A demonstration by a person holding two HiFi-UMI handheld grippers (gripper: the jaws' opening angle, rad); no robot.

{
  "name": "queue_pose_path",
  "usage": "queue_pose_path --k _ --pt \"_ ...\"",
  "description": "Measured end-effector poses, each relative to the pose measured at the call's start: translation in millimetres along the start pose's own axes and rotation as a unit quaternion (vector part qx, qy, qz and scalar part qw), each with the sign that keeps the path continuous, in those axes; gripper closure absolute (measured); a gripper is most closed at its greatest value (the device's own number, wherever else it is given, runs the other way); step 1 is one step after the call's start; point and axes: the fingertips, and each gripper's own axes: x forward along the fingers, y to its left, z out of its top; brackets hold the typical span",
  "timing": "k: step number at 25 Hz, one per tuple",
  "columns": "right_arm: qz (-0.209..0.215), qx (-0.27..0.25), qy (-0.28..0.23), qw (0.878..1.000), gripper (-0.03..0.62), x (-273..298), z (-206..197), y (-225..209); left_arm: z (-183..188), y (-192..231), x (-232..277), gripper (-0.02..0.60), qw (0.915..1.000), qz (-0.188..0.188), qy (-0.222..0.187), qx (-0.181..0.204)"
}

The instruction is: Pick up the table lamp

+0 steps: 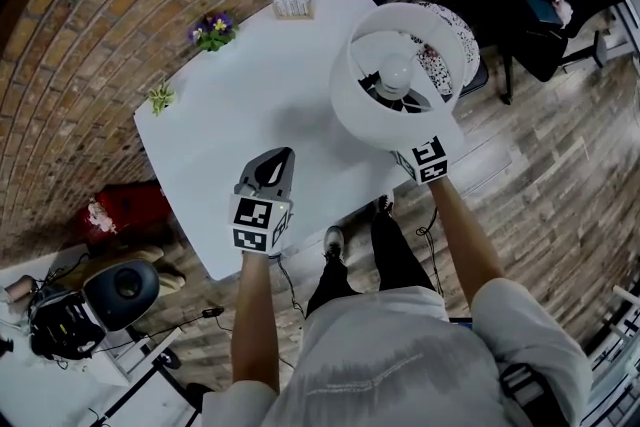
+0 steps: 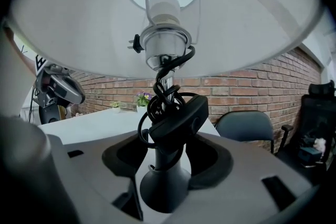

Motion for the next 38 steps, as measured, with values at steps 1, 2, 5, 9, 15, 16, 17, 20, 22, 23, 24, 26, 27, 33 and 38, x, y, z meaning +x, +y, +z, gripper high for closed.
queue_pose_path --k 1,2,5,9,15,16,17,20,22,23,24,26,27,33,38 --pt "0.001 -0.001 0.001 1.0 0.37 1 -1 0 -1 1 0 0.568 1.0 0.002 0.001 -0.001" --pt "0.002 -0.002 0.001 1.0 0.37 3 -1 0 -2 2 -1 0.568 1.0 0.003 0.001 -0.002" --pt "0.003 -0.007 0.001 1.0 0.389 5 1 1 -3 3 -1 0.568 1.0 0.005 0.002 -0.005" --pt "0.001 -0.013 0.001 1.0 0.415 6 0 0 -4 1 1 0.568 1.0 0.003 0.001 -0.007" --pt "-0.01 -0.011 0.0 1.0 0.427 5 5 -3 -3 1 2 0.568 1.0 0.001 -0.001 -0.009" --pt "-0.012 -0.01 -0.001 1.0 0.427 5 6 -3 -3 1 2 0.568 1.0 0.001 -0.001 -0.009" --pt "-0.013 -0.008 0.001 1.0 0.425 5 5 -3 -3 2 2 0.568 1.0 0.001 -0.002 -0.009" --pt "-0.012 -0.002 0.01 1.0 0.425 5 3 -2 0 4 2 0.568 1.0 0.001 -0.005 -0.008" --pt "-0.009 0.0 0.016 1.0 0.425 4 4 1 2 6 1 0.568 0.9999 -0.001 -0.009 -0.007" --pt "-0.007 0.0 0.02 1.0 0.425 4 4 3 4 7 1 0.568 0.9999 -0.002 -0.011 -0.006" --pt "-0.005 0.0 0.023 1.0 0.425 4 4 4 6 9 0 0.568 0.9999 -0.003 -0.013 -0.005" --pt "-0.005 0.0 0.026 1.0 0.425 1 8 7 11 11 -1 0.568 0.9998 -0.005 -0.02 -0.002" --pt "-0.006 0.001 0.026 1.0 0.425 -1 11 9 13 12 -2 0.568 0.9997 -0.007 -0.023 -0.001" --pt "-0.027 0.01 0.026 0.999 0.425 -17 37 14 37 17 -13 0.568 0.9983 -0.018 -0.054 0.016" --pt "-0.053 0.01 0.04 0.998 0.425 -43 56 24 55 14 -31 0.568 0.9959 -0.028 -0.08 0.031"
